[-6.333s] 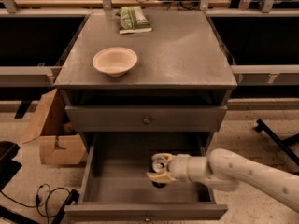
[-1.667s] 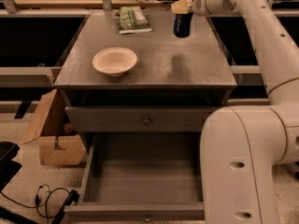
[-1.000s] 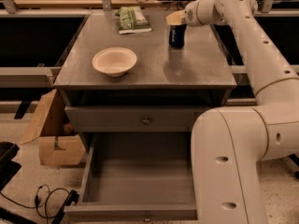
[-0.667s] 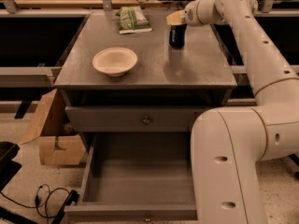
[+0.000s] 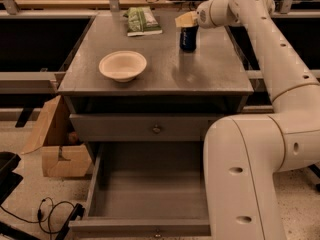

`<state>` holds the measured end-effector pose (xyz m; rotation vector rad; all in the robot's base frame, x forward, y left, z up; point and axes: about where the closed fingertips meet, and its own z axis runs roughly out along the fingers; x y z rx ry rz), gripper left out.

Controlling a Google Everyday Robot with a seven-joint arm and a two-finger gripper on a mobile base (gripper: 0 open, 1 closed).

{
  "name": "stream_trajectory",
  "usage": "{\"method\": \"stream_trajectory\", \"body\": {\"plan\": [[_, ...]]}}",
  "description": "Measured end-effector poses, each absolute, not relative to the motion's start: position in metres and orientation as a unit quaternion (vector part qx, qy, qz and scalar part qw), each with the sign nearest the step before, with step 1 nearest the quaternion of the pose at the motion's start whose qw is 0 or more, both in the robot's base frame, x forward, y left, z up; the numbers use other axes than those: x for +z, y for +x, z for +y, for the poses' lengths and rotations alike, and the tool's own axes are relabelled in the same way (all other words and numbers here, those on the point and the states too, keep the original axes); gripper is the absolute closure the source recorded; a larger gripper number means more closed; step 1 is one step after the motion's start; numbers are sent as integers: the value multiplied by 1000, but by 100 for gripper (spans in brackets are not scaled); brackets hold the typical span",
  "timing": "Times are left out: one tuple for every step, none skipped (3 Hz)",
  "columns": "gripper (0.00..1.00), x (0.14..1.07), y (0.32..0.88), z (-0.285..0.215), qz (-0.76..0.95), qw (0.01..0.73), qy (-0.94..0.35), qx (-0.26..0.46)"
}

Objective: Pick pepsi can from middle drawer and place on counter

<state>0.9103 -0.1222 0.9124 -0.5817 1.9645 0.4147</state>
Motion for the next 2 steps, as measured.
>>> {"method": "stream_trajectory", "body": {"plan": [[0, 922, 904, -130, 810, 506, -241, 171], [0, 947, 888, -146, 802, 519, -244, 166]]}}
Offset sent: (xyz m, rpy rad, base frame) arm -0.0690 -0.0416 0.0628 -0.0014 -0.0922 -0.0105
